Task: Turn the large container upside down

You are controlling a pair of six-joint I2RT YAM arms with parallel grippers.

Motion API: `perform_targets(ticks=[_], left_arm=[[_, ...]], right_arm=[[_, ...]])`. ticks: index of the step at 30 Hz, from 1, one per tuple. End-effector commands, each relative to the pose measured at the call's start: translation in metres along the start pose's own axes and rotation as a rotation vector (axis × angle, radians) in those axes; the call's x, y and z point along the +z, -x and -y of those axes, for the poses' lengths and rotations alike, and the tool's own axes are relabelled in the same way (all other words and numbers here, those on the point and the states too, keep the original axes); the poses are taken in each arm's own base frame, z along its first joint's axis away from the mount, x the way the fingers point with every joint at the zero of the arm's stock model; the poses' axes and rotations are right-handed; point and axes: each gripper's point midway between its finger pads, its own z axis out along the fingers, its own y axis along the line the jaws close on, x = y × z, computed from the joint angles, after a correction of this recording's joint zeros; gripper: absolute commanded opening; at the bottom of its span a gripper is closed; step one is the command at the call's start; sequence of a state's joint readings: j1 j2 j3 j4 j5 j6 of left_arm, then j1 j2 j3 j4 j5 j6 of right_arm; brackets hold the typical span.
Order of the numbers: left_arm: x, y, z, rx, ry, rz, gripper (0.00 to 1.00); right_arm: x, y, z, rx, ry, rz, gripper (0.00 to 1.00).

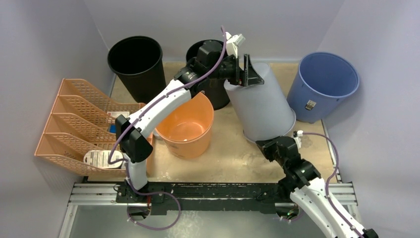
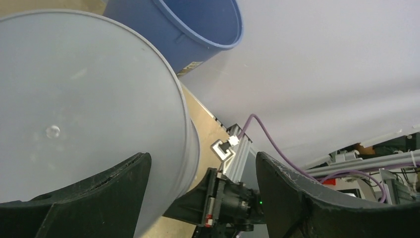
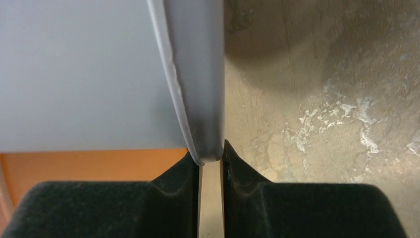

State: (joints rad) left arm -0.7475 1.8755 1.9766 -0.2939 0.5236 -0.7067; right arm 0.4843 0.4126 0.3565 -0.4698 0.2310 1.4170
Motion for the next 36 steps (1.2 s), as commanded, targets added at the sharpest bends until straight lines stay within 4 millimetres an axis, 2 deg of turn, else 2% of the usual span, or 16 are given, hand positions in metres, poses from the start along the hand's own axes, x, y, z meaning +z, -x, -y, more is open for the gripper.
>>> perform_targets(ticks=[1, 6, 7, 10, 11, 14, 18, 24, 28, 32, 33, 36], left_arm=[[0.004, -0.002, 0.013, 0.012, -0.05, -0.029, 0.78], [0.01, -0.006, 0.012, -0.026, -0.074, -0.023, 0.78], [0.011, -0.007, 0.013, -0.028, -0.079, -0.024, 0.78], [0.013, -0.009, 0.015, -0.031, -0.087, -0.028, 0.78], [0.014, -0.01, 0.016, -0.031, -0.091, -0.03, 0.78], [0.014, -0.009, 0.018, -0.029, -0.095, -0.027, 0.78], [0.013, -0.009, 0.024, -0.022, -0.107, -0.025, 0.78], [-0.004, 0.001, 0.031, 0.025, -0.067, 0.014, 0.78], [-0.021, -0.007, 0.023, 0.072, 0.003, -0.001, 0.79], [-0.036, -0.02, 0.011, 0.084, 0.069, -0.004, 0.79], [-0.04, -0.024, 0.009, 0.084, 0.078, -0.007, 0.79], [-0.054, -0.025, 0.01, 0.094, 0.105, 0.019, 0.79]], right_arm=[[0.01, -0.006, -0.024, 0.112, 0.139, -0.015, 0.08], [0.027, -0.009, -0.011, 0.136, 0.105, -0.003, 0.16], [0.03, -0.009, -0.01, 0.136, 0.101, 0.002, 0.2], [0.034, -0.009, -0.012, 0.126, 0.094, 0.006, 0.47], [0.035, -0.009, -0.012, 0.118, 0.085, 0.002, 0.53], [0.035, -0.011, -0.007, 0.09, 0.039, -0.01, 0.59], [0.029, -0.014, 0.008, 0.054, -0.025, -0.029, 0.78], [0.008, -0.014, 0.01, -0.018, -0.022, -0.056, 0.78], [-0.006, -0.007, 0.008, -0.109, -0.056, -0.055, 0.8], [-0.021, 0.016, 0.01, -0.21, -0.159, 0.015, 0.81], [-0.024, 0.023, 0.01, -0.221, -0.187, 0.042, 0.85], [-0.026, 0.033, 0.0, -0.241, -0.201, 0.08, 0.86]])
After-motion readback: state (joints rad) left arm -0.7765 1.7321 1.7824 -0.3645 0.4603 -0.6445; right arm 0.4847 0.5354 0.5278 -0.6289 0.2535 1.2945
